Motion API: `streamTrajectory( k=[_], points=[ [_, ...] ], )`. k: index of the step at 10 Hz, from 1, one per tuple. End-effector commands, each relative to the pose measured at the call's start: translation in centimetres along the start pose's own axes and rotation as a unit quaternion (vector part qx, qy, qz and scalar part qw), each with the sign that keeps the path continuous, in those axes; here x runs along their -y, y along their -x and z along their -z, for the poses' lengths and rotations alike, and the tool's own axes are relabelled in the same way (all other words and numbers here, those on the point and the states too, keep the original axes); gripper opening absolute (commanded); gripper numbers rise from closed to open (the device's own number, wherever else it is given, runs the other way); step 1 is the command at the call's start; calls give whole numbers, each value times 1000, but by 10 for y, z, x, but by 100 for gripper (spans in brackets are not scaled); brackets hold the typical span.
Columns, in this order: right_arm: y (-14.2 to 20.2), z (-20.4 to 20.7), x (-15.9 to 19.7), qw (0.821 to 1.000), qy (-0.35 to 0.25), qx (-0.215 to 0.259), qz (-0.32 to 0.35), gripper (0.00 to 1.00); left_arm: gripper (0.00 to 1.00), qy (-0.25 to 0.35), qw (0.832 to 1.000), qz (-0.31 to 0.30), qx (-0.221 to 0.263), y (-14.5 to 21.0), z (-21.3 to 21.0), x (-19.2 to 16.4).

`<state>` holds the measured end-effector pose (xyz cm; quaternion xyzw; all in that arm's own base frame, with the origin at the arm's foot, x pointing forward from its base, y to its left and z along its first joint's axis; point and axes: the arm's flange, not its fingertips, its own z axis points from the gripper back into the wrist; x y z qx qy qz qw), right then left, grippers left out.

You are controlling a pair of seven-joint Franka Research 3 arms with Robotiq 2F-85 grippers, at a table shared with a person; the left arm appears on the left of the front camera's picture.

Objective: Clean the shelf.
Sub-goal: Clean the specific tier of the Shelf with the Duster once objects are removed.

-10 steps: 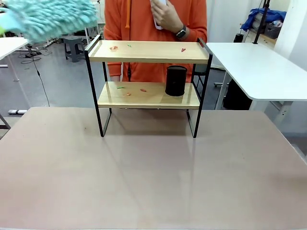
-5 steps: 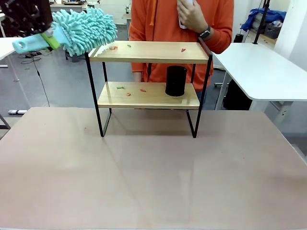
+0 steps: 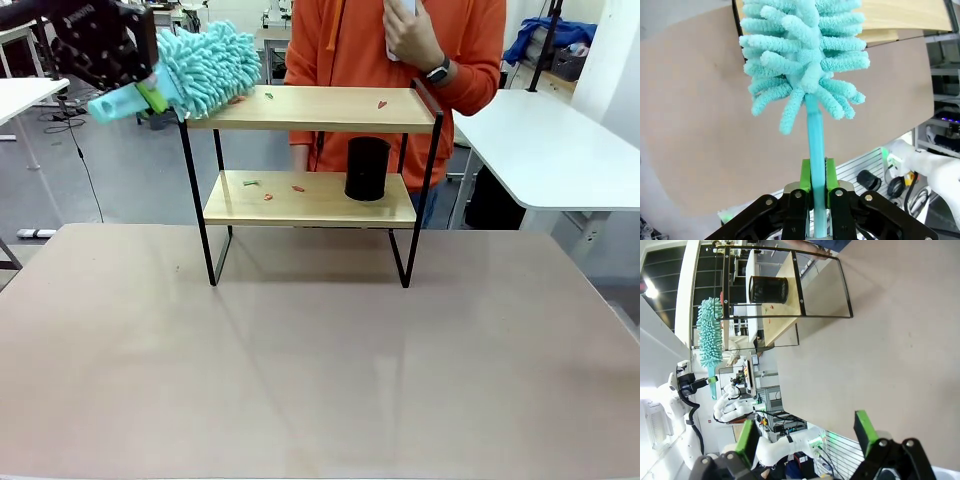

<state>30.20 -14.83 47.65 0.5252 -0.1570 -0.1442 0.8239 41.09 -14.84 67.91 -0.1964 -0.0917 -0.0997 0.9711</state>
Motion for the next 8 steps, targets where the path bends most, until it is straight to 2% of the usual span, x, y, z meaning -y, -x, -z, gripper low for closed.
streamTrajectory(
  k=[1, 4, 8],
  points=[
    [-2, 1, -1, 1000, -10, 5, -13, 100, 12, -24, 1000, -5, -16, -10, 9, 9],
    [-2, 1, -1, 1000, -10, 5, -13, 100, 12, -9, 999, 12, -45, -22, 23, 17],
    [-2, 1, -1, 1000, -10, 5, -13, 100, 12, 24, 994, 75, -74, -22, 36, 56]
  ],
)
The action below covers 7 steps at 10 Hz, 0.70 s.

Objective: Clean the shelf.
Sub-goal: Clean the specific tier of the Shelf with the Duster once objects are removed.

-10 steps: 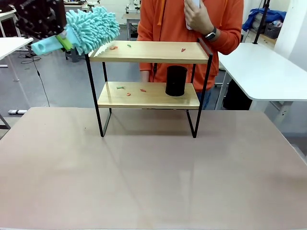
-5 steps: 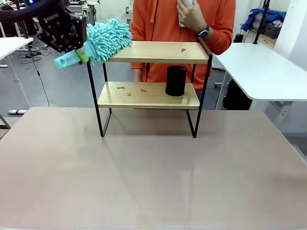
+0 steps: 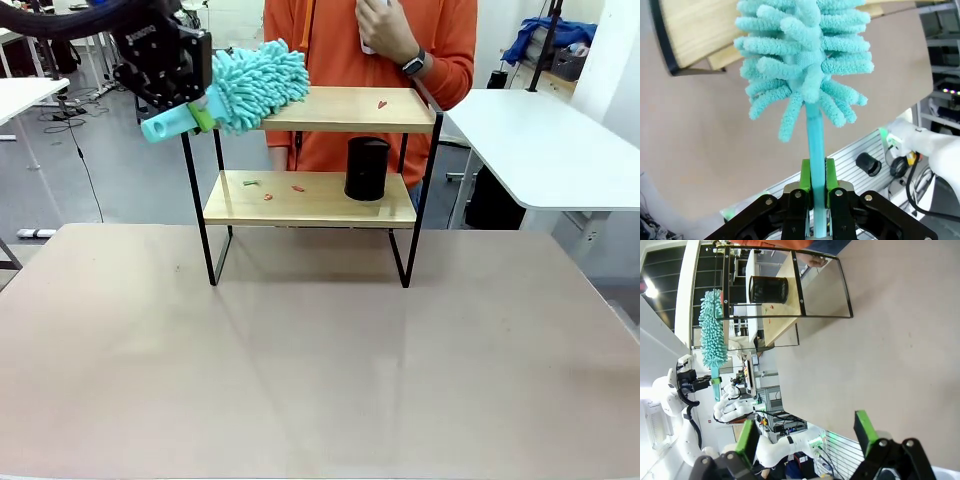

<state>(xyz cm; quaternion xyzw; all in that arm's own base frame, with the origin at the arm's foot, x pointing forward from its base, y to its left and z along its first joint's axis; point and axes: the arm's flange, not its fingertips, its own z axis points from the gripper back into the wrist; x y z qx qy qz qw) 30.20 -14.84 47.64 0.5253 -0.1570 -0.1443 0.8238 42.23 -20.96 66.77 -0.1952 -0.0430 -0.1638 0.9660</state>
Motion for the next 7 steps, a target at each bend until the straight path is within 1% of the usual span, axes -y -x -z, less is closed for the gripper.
streamTrajectory(
  k=[1, 4, 6, 7],
  points=[
    [-1, 1, -1, 1000, -10, 5, -14, 100, 12, 20, 999, 41, -20, -7, 5, 20],
    [-1, 1, -1, 1000, -10, 5, -14, 100, 12, 26, 996, 81, -39, -13, 22, 64],
    [-1, 1, -1, 1000, -10, 5, -14, 100, 12, 31, 993, 102, -56, -9, 31, 78],
    [-1, 1, -1, 1000, -10, 5, -14, 100, 12, 33, 991, 117, -63, -4, 31, 78]
  ],
)
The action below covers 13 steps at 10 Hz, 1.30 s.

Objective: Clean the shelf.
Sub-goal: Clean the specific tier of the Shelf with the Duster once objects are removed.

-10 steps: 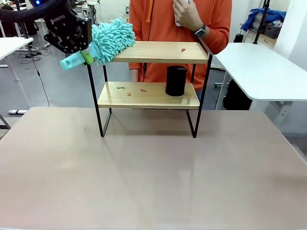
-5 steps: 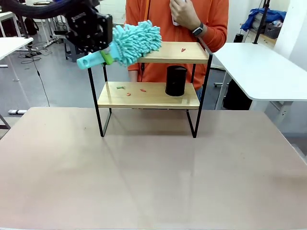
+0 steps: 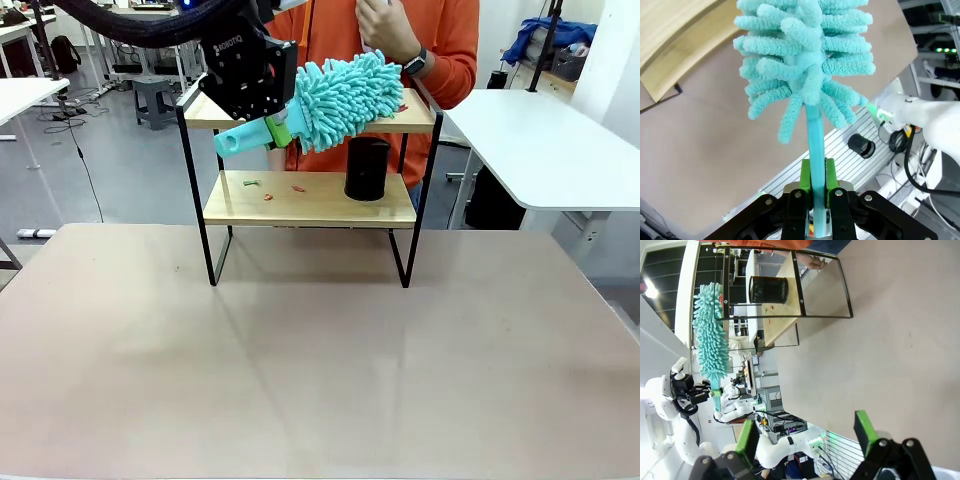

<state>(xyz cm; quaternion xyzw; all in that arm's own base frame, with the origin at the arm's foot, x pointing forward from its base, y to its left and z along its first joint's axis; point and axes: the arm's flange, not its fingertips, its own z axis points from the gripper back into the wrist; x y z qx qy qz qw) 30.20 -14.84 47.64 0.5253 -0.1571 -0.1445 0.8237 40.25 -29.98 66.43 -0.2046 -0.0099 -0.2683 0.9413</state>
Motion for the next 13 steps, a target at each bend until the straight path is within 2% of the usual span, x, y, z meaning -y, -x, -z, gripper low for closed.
streamTrajectory(
  k=[1, 3, 4, 5, 6, 7, 13],
  points=[
    [-1, 1, -1, 1000, -10, 5, -14, 100, 12, 10, 999, 32, -24, 14, -11, -7],
    [-1, 1, -1, 1000, -10, 5, -14, 100, 12, 13, 993, 100, -59, 43, -27, -12],
    [-1, 1, -1, 1000, -10, 5, -14, 100, 12, 9, 984, 156, -85, 64, -36, -16],
    [-1, 1, -1, 1000, -10, 5, -14, 100, 12, 24, 959, 244, -142, 98, -43, -21],
    [-1, 1, -1, 1000, -10, 5, -14, 100, 12, 57, 938, 294, -177, 122, -51, -28],
    [-1, 1, -1, 1000, -10, 5, -14, 100, 12, 87, 930, 309, -180, 137, -60, -36],
    [-1, 1, -1, 1000, -10, 5, -14, 100, 12, 141, 954, 242, -110, 165, -91, -86]
  ],
)
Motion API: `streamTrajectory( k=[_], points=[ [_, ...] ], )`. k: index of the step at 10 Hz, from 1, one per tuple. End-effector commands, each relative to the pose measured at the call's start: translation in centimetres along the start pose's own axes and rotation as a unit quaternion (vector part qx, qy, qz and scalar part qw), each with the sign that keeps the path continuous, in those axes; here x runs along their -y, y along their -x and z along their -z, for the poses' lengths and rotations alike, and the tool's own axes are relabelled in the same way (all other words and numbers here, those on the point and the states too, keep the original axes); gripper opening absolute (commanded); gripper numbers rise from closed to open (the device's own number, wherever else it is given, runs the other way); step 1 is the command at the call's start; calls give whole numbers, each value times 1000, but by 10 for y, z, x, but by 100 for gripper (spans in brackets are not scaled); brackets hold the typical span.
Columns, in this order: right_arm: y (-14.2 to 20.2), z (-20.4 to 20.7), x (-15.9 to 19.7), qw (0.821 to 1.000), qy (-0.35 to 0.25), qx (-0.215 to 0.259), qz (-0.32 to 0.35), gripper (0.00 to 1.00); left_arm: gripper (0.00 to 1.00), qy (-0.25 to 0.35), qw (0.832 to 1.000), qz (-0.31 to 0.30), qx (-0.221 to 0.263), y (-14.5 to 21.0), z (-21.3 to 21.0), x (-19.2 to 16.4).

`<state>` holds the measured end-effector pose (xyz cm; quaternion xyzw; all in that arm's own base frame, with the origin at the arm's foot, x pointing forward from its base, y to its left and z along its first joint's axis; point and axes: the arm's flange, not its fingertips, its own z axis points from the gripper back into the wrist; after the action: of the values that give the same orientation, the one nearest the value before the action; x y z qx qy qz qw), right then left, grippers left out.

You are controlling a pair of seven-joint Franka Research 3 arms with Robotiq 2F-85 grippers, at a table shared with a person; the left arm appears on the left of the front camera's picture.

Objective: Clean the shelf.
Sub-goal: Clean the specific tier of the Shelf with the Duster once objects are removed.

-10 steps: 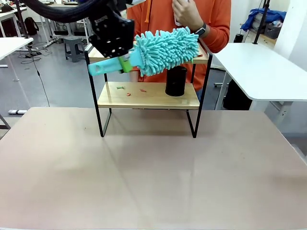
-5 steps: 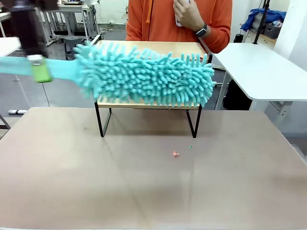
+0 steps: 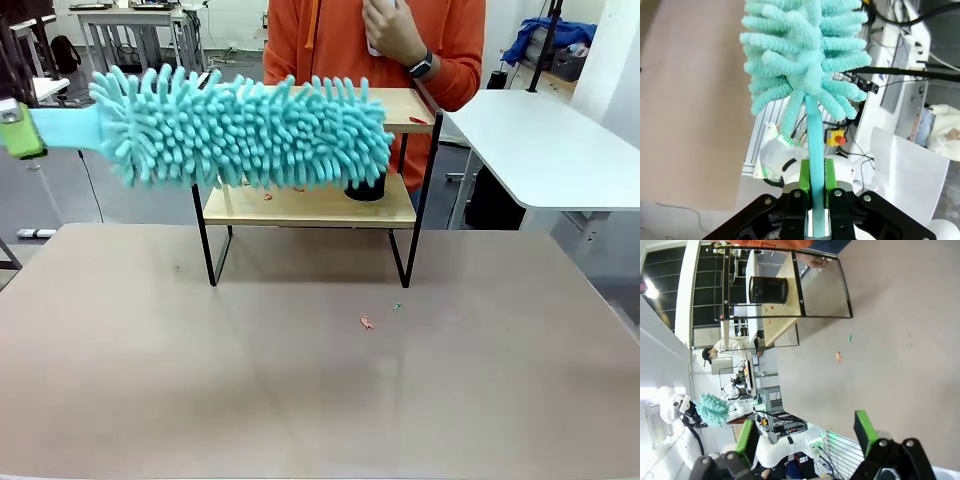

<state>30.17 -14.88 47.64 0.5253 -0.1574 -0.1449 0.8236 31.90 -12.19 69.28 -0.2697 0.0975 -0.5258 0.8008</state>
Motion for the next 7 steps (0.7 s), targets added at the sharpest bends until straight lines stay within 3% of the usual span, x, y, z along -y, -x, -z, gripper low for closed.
streamTrajectory(
  k=[1, 4, 5, 6, 7],
  points=[
    [-2, 2, -1, 1000, -10, 5, -14, 100, 12, 18, 998, -20, 49, 16, -8, -2],
    [-2, 2, -1, 1000, -10, 5, -14, 100, 12, 36, 982, -90, 163, 64, -37, -22],
    [-2, 2, -1, 1000, -10, 5, -14, 100, 12, 5, 950, -209, 232, 84, -45, -35],
    [-2, 2, -1, 1000, -10, 5, -14, 100, 12, -2, 936, -276, 218, 99, -43, -40],
    [-2, 2, -1, 1000, -10, 5, -14, 100, 12, 24, 980, -124, 155, 75, -50, -37]
  ],
)
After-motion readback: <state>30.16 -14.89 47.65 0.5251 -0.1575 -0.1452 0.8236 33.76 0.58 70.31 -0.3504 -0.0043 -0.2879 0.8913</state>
